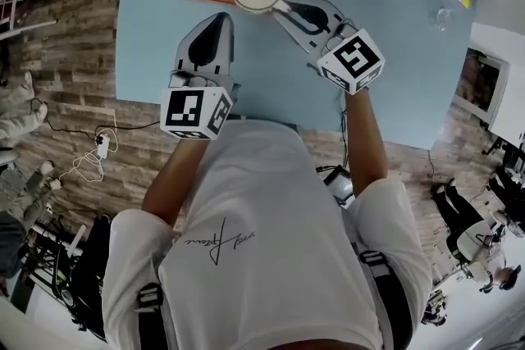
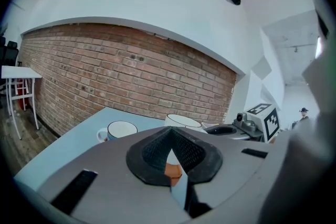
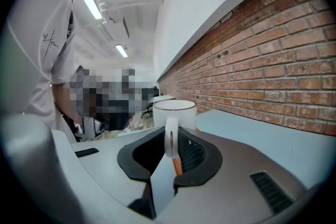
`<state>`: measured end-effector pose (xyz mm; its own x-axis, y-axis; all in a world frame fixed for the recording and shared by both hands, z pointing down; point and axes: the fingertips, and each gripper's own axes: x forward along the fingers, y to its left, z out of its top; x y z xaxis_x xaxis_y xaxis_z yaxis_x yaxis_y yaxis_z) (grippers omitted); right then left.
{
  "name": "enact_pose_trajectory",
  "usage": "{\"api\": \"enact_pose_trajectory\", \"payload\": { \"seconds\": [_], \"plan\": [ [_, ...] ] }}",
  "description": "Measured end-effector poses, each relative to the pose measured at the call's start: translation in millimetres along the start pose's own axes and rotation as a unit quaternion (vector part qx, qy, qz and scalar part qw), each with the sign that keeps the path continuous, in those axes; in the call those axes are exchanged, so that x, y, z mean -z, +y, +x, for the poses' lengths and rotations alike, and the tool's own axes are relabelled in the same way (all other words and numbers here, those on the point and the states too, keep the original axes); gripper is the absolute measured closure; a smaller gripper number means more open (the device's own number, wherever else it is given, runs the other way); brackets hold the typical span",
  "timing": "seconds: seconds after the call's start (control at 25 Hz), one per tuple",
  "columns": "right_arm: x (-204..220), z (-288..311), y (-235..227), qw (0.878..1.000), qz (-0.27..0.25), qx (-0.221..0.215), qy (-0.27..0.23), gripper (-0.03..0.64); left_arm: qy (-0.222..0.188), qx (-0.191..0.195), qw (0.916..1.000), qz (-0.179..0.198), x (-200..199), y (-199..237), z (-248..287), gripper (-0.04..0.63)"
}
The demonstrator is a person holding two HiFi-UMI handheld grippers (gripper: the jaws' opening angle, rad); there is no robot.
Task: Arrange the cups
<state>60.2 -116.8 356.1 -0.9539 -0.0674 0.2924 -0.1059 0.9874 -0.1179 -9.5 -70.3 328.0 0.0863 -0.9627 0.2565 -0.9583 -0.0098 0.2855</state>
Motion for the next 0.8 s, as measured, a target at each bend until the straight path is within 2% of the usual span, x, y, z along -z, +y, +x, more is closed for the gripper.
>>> {"api": "enact_pose_trajectory", "payload": {
  "seconds": [0.52, 0.8],
  "plan": [
    [-12.1, -1.3, 25.6, 0.992, 0.038, 0.120, -0.010, 0.551, -0.007, 0.059, 0.9982, -0.003, -9.9, 17.1, -17.3, 0.588],
    [-11.0, 4.5, 38.4, 0.980, 0.064, 0.189, -0.018, 0.551, -0.009, 0.088, 0.9961, -0.003, -12.5, 30.4, -29.5, 0.588]
  ]
}}
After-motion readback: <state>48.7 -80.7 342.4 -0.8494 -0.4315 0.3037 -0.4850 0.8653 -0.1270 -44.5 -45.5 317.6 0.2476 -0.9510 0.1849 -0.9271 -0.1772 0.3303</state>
